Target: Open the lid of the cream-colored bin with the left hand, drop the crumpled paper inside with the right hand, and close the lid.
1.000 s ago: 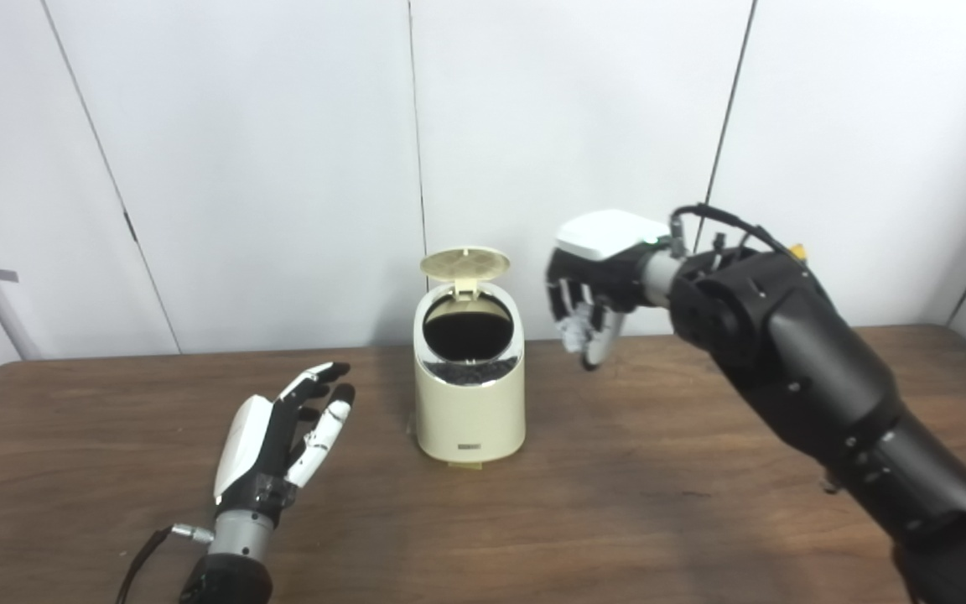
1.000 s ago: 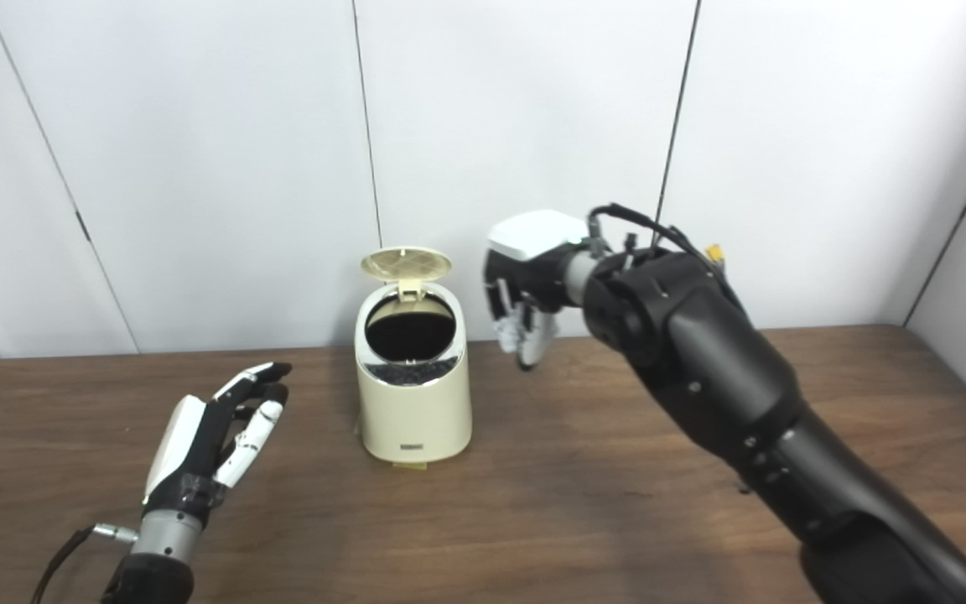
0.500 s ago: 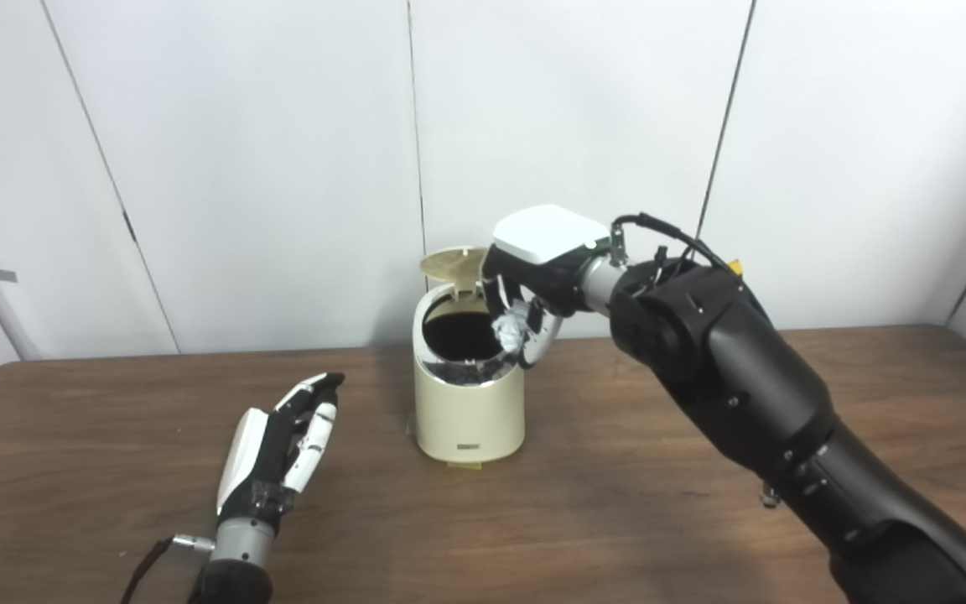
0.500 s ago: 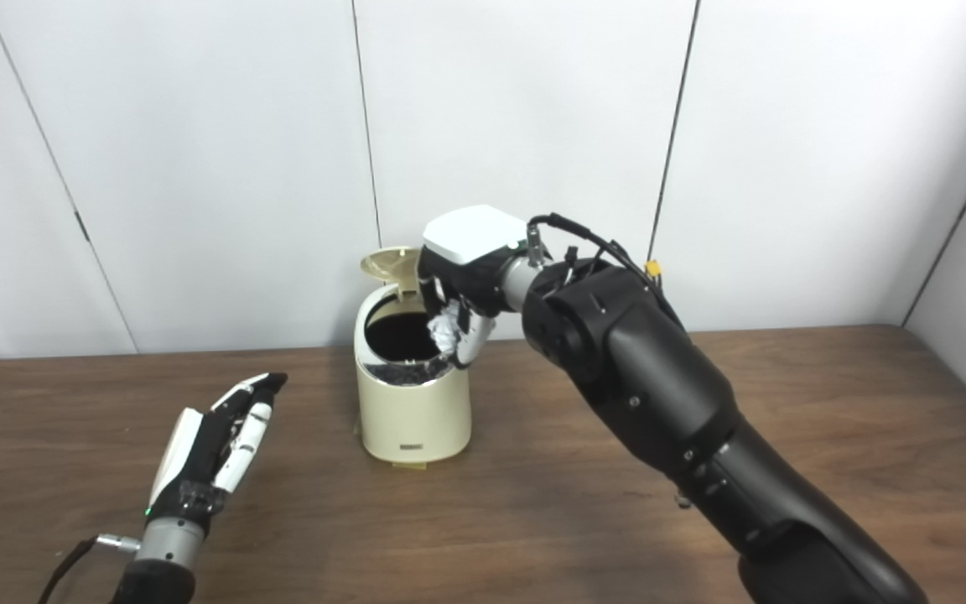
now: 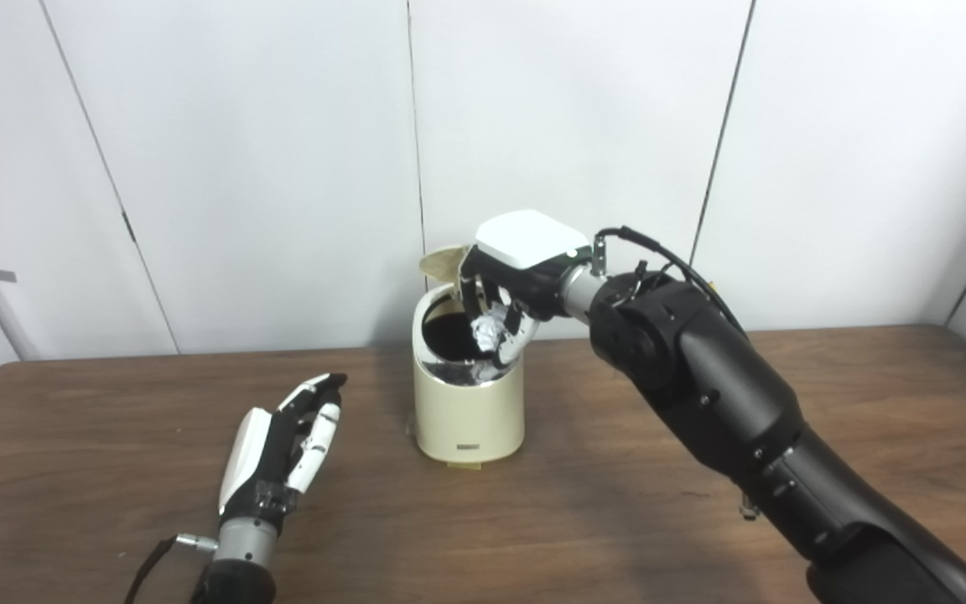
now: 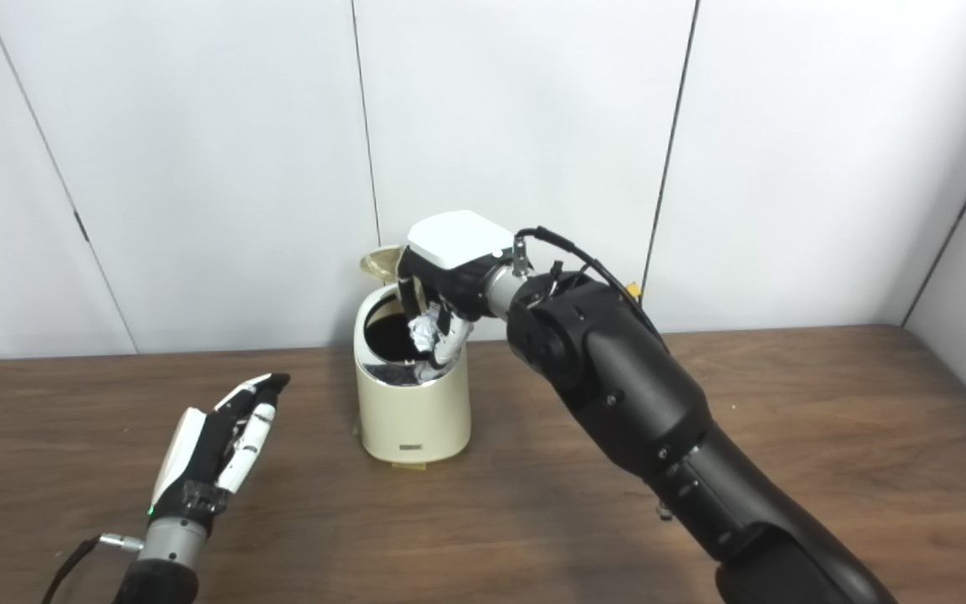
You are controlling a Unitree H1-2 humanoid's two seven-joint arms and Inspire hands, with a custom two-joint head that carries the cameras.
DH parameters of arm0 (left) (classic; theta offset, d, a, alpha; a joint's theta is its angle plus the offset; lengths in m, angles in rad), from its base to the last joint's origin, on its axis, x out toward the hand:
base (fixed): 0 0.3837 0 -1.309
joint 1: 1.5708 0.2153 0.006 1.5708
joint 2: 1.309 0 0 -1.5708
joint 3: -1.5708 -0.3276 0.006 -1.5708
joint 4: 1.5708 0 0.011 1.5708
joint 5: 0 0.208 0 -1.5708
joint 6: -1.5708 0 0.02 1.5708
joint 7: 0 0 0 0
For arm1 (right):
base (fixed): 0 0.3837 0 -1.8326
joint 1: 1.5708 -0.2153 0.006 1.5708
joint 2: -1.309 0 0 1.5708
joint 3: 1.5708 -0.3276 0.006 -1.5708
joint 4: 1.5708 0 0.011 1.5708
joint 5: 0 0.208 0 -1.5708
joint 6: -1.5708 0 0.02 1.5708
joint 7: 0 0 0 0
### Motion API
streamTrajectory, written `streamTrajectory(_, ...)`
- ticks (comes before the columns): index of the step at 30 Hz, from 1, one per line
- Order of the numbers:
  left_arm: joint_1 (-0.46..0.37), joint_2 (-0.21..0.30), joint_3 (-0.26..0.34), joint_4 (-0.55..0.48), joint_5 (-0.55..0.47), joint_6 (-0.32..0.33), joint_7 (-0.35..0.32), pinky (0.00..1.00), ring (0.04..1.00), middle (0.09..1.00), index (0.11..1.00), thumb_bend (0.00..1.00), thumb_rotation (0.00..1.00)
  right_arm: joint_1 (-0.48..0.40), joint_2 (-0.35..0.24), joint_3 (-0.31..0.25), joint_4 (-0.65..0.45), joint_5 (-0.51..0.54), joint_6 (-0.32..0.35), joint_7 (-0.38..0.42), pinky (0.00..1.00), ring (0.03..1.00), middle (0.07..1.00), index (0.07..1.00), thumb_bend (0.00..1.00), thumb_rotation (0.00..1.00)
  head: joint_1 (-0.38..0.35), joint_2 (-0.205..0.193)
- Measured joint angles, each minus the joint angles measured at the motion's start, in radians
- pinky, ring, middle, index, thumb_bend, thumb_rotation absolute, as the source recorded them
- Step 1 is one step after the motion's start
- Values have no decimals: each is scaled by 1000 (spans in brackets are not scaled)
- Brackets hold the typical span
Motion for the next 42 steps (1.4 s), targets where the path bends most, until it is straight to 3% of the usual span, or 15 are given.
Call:
streamTrajectory(4,0,0,-1,-2,0,0,0,730,825,844,846,293,958,8,9,4,12,7,-39,-54,254,389,495,481,519,0,-2,0)
streamTrajectory(9,0,0,-7,-2,7,0,4,725,818,838,839,295,950,38,3,19,54,8,-210,-225,264,402,509,472,520,0,2,0)
streamTrajectory(16,0,1,-11,-2,33,-2,9,724,817,837,835,292,936,73,4,9,98,20,-318,-366,337,440,561,450,512,0,-1,3)
streamTrajectory(29,0,2,-13,-2,37,-7,13,712,809,829,828,292,902,82,4,10,97,5,-326,-365,337,417,581,468,507,0,-6,5)
streamTrajectory(42,2,6,-15,-8,38,-9,11,720,817,835,835,307,916,88,4,9,80,-88,-317,-391,430,474,561,423,510,0,-8,5)
